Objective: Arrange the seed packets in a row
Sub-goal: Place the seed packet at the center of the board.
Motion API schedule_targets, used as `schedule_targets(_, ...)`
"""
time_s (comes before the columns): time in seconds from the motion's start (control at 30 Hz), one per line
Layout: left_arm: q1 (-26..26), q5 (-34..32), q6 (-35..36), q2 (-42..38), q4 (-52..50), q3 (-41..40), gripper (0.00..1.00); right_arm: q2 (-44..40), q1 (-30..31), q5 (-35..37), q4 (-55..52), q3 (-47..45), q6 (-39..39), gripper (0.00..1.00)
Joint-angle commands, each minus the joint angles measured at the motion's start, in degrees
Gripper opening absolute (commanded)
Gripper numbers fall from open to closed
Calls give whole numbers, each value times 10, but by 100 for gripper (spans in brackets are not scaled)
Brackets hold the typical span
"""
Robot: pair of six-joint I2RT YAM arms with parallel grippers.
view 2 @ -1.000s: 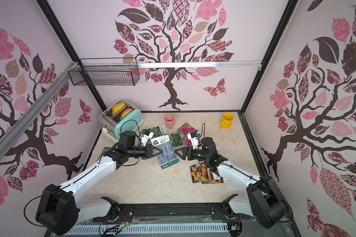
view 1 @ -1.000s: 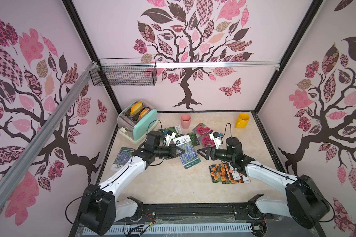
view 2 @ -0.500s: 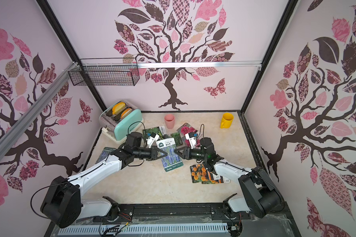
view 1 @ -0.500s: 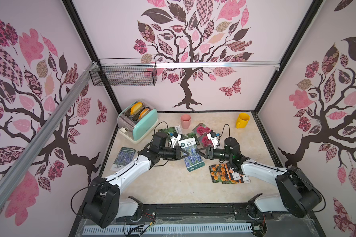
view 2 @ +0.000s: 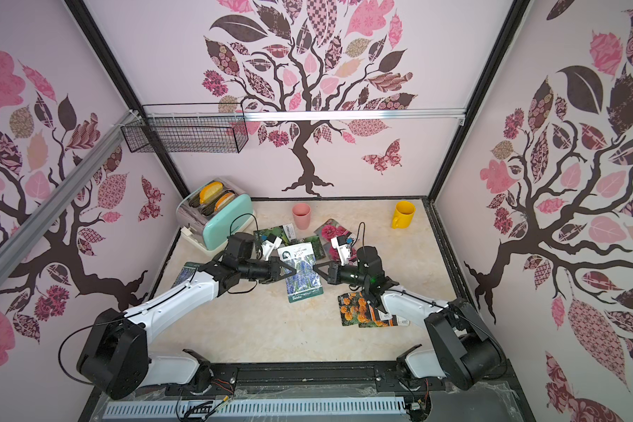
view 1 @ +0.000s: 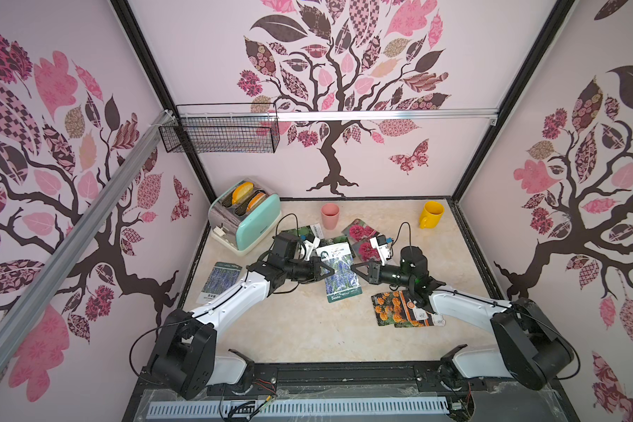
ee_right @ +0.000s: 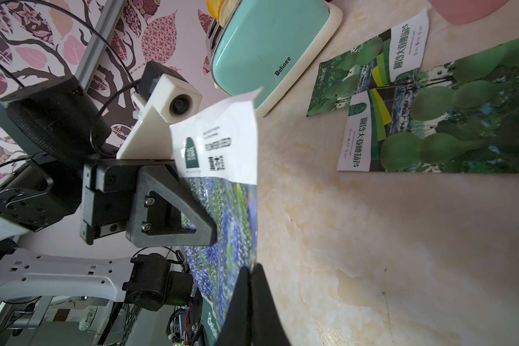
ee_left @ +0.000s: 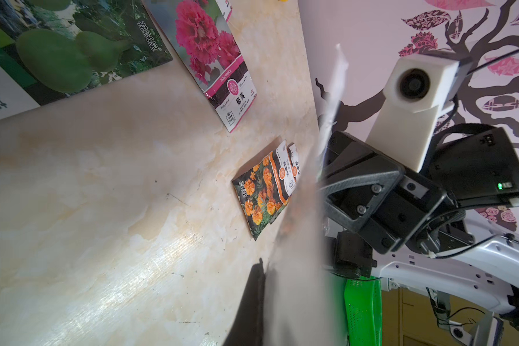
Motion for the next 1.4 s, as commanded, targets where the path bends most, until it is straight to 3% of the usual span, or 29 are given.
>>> schedule_targets(0.0,36,-61,1,-37,-46,16,34,5,7,11,0,0,-2,0)
schedule_targets(0.13,80,-176,1,-105,-143,15,48,24,24,50,15,6,21,0)
schedule_targets(0.33,135,-287,10,-196,-267,26,50,87,88,137,46,39,67,0)
schedule_targets(0.83,287,-321,13,-315,-349,-22,48,321,254,289,91,228,198,0)
schedule_targets(1.37,332,-343,47,-271,-345,-18,46,511,290,317,26,437,281,0)
